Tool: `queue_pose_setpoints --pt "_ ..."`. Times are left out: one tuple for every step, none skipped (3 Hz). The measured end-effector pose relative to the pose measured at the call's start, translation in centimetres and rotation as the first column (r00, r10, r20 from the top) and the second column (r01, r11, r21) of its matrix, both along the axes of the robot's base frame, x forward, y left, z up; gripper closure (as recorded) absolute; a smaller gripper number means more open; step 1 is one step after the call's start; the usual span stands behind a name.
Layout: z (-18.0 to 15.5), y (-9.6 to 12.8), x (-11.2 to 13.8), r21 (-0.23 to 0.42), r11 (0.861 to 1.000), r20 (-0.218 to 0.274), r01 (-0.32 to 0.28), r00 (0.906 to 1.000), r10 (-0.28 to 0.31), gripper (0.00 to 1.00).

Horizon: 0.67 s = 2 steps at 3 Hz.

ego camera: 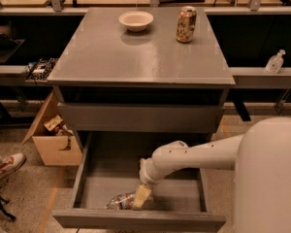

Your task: Place water bottle into middle drawer

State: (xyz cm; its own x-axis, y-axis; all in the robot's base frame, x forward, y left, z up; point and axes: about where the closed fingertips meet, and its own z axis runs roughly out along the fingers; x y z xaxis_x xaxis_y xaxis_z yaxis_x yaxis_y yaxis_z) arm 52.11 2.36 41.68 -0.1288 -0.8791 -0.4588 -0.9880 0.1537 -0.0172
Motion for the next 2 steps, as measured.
queue_pose_setpoints --pt "3.2 -3.7 -0.2 -0.007 0.995 0.058 0.100 0.9934 -0.099 0.00" --pt "7.4 -9.2 -1.3 -0.013 0.971 0.129 0.239 0.9633 -0.236 0.00"
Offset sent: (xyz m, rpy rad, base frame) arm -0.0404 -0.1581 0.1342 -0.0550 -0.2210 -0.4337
